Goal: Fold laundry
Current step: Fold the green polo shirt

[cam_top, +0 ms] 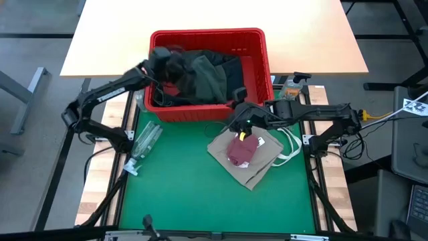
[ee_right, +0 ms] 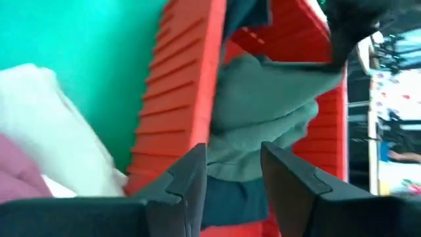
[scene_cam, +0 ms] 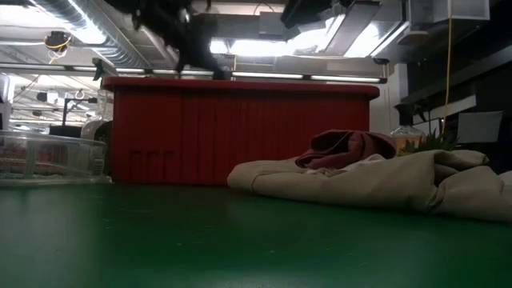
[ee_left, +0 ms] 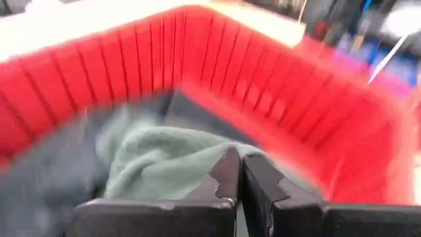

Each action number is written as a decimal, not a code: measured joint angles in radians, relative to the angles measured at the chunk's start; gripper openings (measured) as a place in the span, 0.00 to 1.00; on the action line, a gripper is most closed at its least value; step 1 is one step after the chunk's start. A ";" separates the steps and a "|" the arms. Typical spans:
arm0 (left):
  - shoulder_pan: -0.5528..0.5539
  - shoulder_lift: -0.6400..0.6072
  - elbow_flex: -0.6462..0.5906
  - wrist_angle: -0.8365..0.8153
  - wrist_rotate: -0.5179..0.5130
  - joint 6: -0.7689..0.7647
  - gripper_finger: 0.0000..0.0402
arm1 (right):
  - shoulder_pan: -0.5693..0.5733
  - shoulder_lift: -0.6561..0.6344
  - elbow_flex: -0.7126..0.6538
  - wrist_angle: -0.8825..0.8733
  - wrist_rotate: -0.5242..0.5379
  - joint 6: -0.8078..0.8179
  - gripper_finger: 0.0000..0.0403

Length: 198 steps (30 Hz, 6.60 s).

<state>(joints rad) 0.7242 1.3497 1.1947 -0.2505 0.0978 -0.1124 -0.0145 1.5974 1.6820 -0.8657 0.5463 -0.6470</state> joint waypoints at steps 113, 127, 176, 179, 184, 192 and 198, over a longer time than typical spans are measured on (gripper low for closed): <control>-0.057 0.012 0.571 -0.329 0.090 0.119 0.40 | -0.306 -0.082 0.202 0.550 -0.221 0.120 0.01; -0.381 0.018 0.499 -0.547 0.192 0.123 0.37 | -0.306 -0.082 0.220 0.549 -0.085 -0.021 0.00; -0.535 0.025 0.442 -0.252 -0.293 0.121 0.36 | -0.306 -0.081 0.356 0.345 -0.196 0.022 0.00; -0.535 0.025 0.442 -0.254 -0.291 0.103 0.36 | -0.306 -0.081 0.356 0.345 -0.196 0.022 0.00; -0.544 0.042 0.444 -0.287 -0.279 0.037 0.36 | -0.306 -0.081 0.356 0.345 -0.196 0.022 0.00; -0.590 0.152 0.443 -0.445 -0.239 0.199 0.36 | -0.306 -0.081 0.355 0.339 -0.191 0.022 0.00; -0.617 0.252 0.443 -0.454 -0.323 0.365 0.36 | -0.306 -0.081 0.355 0.339 -0.191 0.022 0.00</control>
<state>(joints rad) 0.1068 1.6020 1.6379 -0.7044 -0.2250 0.2523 -0.3206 1.5166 2.0373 -0.5266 0.3557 -0.6254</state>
